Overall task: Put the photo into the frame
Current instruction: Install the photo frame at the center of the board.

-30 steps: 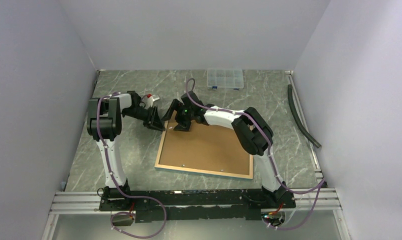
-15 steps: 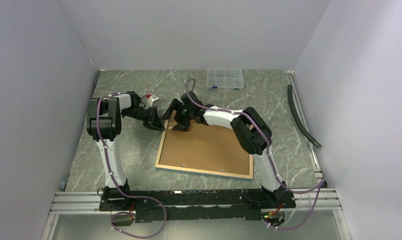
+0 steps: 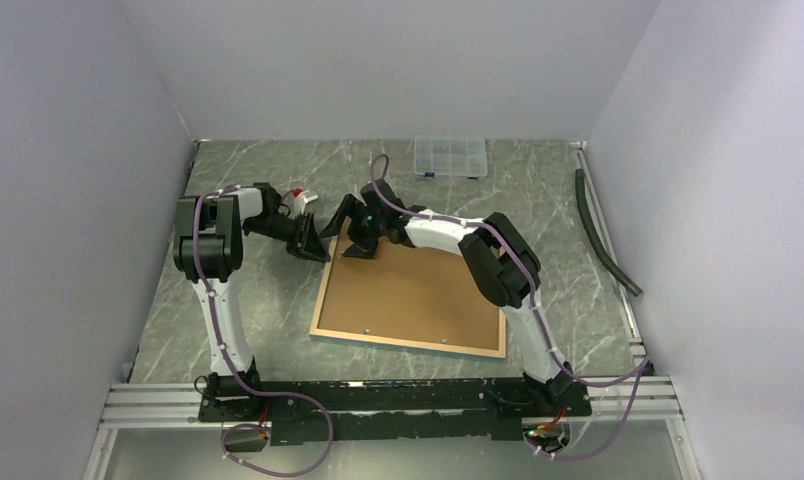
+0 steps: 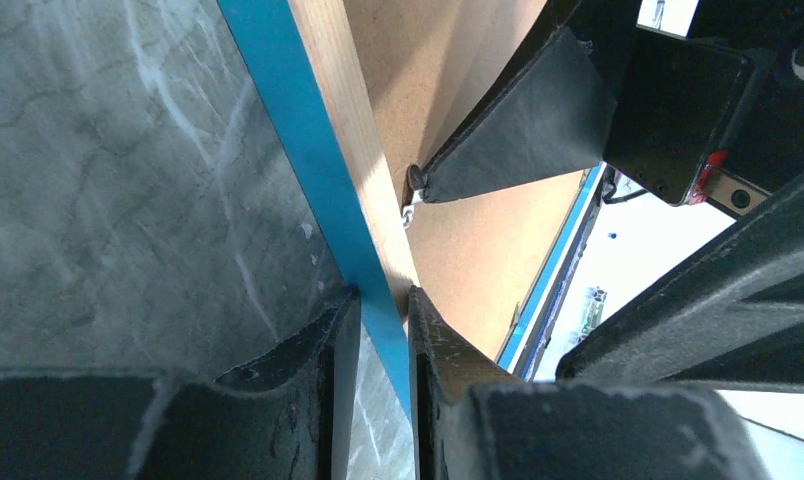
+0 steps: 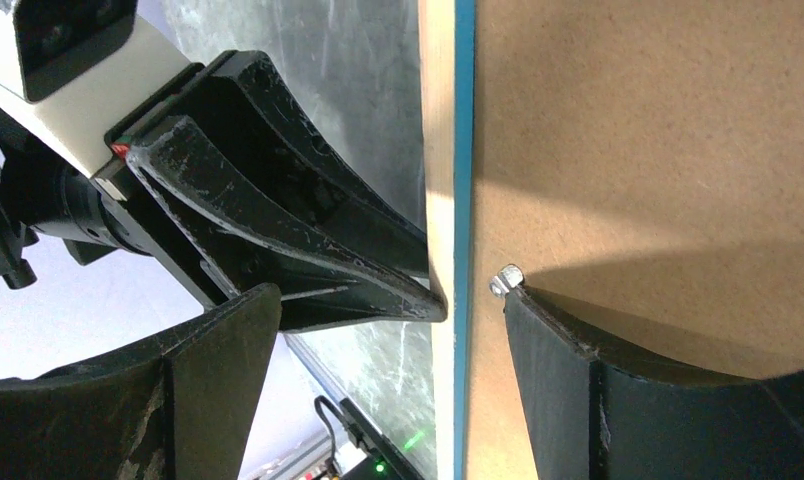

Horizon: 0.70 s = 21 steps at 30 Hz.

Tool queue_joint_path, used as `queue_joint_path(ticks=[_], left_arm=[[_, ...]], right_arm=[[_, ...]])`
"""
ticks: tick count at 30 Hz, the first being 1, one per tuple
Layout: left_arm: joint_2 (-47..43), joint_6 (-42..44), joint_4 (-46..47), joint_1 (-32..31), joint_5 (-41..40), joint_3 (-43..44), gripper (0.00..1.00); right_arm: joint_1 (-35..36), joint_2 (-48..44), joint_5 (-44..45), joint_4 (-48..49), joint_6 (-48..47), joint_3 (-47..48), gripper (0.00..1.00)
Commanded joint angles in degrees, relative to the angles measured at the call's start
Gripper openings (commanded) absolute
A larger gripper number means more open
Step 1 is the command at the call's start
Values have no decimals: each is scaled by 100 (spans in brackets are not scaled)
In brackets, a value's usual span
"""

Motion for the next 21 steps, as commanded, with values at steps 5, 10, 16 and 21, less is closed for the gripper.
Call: queue_joint_path(ticks=[5, 10, 16, 21], left_arm=[[155, 370, 44, -234, -471, -180, 27], [154, 402, 4, -232, -459, -152, 26], [138, 381, 8, -237, -439, -133, 26], [116, 413, -32, -237, -448, -125, 26]], right_arm=[[-11, 344, -54, 381, 27, 233, 86], [10, 366, -261, 477, 74, 241, 86], [39, 384, -383, 355, -6, 368, 85], [63, 519, -581, 261, -75, 593, 85]])
